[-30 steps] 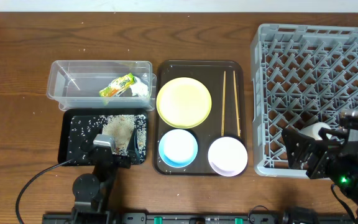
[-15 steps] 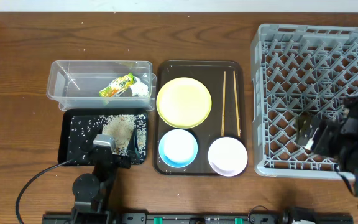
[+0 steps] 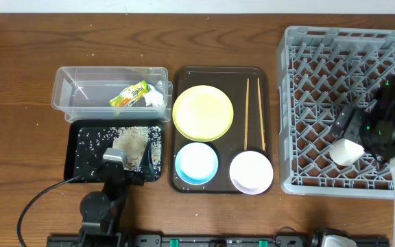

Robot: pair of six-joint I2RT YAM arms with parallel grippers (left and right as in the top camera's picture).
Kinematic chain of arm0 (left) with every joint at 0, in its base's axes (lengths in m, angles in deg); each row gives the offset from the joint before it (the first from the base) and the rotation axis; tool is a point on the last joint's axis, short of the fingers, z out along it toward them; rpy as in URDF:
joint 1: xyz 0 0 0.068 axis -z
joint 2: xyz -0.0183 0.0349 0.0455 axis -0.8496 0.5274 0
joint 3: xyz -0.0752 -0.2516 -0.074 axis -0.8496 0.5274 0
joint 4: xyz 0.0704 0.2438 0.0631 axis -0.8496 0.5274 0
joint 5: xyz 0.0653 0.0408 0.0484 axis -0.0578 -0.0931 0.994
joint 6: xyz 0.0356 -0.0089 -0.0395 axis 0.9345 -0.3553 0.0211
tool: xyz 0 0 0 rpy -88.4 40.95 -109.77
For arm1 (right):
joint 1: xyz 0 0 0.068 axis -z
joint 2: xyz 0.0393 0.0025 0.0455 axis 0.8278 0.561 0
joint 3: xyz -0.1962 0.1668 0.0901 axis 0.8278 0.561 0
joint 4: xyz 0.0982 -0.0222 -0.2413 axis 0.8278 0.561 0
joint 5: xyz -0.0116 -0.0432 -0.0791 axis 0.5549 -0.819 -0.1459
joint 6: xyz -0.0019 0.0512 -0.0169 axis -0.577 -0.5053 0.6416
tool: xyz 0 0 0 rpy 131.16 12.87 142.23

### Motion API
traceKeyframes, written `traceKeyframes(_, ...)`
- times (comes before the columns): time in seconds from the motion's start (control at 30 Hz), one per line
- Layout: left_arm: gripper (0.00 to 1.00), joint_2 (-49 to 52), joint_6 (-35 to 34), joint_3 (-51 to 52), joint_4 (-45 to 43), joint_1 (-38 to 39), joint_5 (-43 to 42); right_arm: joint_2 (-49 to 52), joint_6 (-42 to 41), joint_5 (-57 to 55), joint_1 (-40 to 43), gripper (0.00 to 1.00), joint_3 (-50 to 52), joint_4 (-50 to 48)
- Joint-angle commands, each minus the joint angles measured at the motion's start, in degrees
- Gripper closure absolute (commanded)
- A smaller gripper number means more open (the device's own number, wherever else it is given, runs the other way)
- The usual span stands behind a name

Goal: Sort waste into correct bins and load items into the dishwasher rack
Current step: 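Release the white cup upright in the rack and lift the right gripper, then reach the right gripper to the pink bowl and grasp its rim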

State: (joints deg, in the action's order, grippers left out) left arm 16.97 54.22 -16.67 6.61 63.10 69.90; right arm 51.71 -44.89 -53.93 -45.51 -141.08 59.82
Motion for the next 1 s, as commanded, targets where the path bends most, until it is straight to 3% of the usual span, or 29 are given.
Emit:
traceKeyframes(0.0,0.01,-0.46,1.01,0.87,1.92,-0.26,-0.85,4.44,-2.97,-2.75,2.58,0.01,0.13,0.02)
traceKeyframes(0.13,0.01,-0.46,1.01,0.87,1.92,-0.26,-0.85,11.08,-5.42,-2.82,7.52,0.08,0.31,0.68)
traceKeyframes(0.2,0.01,-0.46,0.98,0.87,1.92,-0.26,-0.85,14.47,-5.73,-2.69,10.12,0.21,0.50,0.85)
traceKeyframes(0.33,0.01,-0.46,1.01,0.87,1.92,-0.26,-0.85,18.47,-5.18,0.44,12.09,0.27,0.50,0.68)
traceKeyframes(0.83,0.01,-0.46,1.01,0.87,1.92,-0.26,-0.85,19.10,-4.09,3.28,10.93,0.22,1.55,-1.79)
traceKeyframes(0.97,0.01,-0.46,0.98,0.87,1.92,-0.26,-0.85,18.62,5.53,14.64,8.74,0.29,1.57,-2.80)
